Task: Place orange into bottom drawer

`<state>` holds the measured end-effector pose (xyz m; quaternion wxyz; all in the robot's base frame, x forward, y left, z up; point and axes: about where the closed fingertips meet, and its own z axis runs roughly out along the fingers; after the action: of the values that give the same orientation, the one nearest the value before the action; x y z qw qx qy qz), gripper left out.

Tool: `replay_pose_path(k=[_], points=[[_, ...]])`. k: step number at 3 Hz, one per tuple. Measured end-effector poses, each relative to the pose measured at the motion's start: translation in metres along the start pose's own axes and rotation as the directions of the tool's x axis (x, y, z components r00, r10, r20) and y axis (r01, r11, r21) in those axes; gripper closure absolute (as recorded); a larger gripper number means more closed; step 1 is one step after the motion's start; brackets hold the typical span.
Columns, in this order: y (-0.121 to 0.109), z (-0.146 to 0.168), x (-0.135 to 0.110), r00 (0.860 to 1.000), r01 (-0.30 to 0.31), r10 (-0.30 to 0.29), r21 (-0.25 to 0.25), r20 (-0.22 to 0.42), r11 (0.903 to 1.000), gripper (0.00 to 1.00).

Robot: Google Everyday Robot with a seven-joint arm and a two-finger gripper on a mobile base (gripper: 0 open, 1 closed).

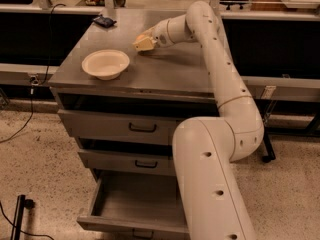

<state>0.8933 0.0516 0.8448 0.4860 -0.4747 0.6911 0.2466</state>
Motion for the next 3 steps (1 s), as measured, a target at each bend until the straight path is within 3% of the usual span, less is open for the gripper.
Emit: replay_pose_path(k=[1,2,3], points=[[0.015,-0.006,-0.006,0.996,0.028,-0.030,-0.034,-0.081,0.9990,0.85],[0.028,-0.033,-0.028,0.980,0.075,-0.082,-0.045,-0.179,0.9962,1.00],[0.035,-0.077,-0.054,0.978,0.087,-0.094,-0.045,-0.184,0.9952,1.00]])
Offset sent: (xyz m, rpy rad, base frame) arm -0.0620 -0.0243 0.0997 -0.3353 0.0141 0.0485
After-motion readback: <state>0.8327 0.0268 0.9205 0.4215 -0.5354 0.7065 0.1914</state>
